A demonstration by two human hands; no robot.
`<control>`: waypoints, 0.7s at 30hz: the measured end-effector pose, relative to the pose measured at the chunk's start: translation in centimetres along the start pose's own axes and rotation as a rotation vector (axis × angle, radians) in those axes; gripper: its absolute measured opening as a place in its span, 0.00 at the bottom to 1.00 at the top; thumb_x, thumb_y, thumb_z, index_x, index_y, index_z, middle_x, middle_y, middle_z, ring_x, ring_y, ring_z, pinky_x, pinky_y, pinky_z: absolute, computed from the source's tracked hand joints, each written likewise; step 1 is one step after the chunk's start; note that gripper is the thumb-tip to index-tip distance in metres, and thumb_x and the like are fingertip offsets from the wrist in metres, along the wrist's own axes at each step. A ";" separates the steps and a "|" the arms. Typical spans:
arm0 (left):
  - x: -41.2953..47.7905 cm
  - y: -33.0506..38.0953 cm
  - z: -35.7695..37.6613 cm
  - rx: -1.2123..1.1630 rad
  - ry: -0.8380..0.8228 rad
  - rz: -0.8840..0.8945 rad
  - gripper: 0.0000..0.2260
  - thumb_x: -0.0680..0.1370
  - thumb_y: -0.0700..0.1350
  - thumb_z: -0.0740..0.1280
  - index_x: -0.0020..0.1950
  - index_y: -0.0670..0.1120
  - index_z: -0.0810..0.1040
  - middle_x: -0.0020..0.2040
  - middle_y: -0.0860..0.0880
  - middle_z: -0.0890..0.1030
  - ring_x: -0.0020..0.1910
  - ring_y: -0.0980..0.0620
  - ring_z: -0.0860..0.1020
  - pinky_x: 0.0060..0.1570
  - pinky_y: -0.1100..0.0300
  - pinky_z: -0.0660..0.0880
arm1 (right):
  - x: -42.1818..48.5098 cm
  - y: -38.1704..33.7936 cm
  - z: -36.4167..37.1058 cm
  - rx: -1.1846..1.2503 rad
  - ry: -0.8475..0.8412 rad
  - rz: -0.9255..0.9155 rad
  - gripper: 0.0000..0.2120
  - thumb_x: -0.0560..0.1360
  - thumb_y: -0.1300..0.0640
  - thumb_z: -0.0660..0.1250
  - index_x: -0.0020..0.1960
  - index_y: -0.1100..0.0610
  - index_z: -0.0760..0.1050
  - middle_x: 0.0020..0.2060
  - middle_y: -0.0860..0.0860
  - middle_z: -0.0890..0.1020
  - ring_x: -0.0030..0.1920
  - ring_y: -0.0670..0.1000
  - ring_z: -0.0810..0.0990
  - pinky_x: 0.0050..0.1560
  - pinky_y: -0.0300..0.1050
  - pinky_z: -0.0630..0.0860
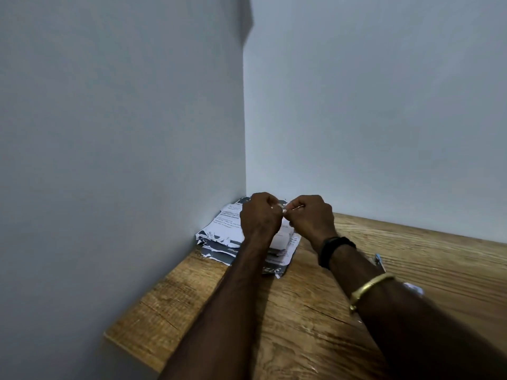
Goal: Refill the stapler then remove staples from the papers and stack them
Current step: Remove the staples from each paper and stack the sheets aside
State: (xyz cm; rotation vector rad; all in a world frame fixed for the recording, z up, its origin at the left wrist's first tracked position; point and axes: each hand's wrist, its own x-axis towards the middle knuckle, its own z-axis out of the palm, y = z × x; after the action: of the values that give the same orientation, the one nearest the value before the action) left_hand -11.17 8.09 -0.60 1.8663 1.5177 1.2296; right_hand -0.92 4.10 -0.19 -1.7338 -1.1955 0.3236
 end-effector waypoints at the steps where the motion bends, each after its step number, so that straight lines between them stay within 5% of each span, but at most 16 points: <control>1: 0.4 -0.5 -0.1 0.003 0.013 -0.018 0.08 0.75 0.45 0.69 0.52 0.49 0.85 0.53 0.49 0.86 0.55 0.47 0.82 0.54 0.57 0.74 | 0.4 0.1 0.7 -0.036 0.010 0.006 0.02 0.71 0.59 0.74 0.41 0.53 0.85 0.46 0.53 0.88 0.51 0.57 0.86 0.52 0.45 0.81; 3: 0.9 -1.3 -0.3 0.026 0.030 -0.048 0.12 0.75 0.44 0.67 0.58 0.48 0.84 0.59 0.48 0.85 0.60 0.45 0.81 0.60 0.56 0.74 | 1.2 0.5 1.7 -0.115 0.017 0.028 0.05 0.71 0.59 0.74 0.46 0.52 0.84 0.51 0.53 0.87 0.55 0.57 0.84 0.50 0.41 0.74; 9: 1.7 -3.1 -0.4 0.208 -0.036 -0.088 0.21 0.77 0.45 0.64 0.70 0.50 0.76 0.70 0.47 0.78 0.69 0.44 0.75 0.69 0.52 0.69 | 2.3 1.7 3.7 -0.290 -0.053 0.108 0.19 0.73 0.53 0.72 0.62 0.57 0.79 0.62 0.59 0.82 0.63 0.63 0.80 0.59 0.48 0.78; 15: 1.8 -3.7 0.1 0.216 -0.193 -0.166 0.22 0.78 0.46 0.63 0.73 0.50 0.72 0.73 0.46 0.74 0.73 0.43 0.71 0.71 0.53 0.65 | 2.4 1.6 4.5 -0.246 -0.023 0.069 0.19 0.73 0.59 0.72 0.63 0.57 0.77 0.63 0.57 0.81 0.65 0.61 0.78 0.59 0.48 0.76; 21: 1.7 -3.7 0.0 0.192 -0.179 -0.161 0.20 0.77 0.45 0.64 0.71 0.48 0.74 0.72 0.45 0.75 0.72 0.43 0.72 0.70 0.53 0.66 | 2.2 2.0 5.8 -0.059 -0.013 0.014 0.17 0.73 0.66 0.71 0.59 0.51 0.82 0.64 0.51 0.82 0.66 0.54 0.78 0.54 0.36 0.65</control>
State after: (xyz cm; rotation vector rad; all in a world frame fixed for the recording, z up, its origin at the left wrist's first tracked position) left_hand -13.19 10.78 -2.89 1.8726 1.6972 0.8476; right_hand -2.56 9.02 -4.07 -1.7942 -1.2138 0.3111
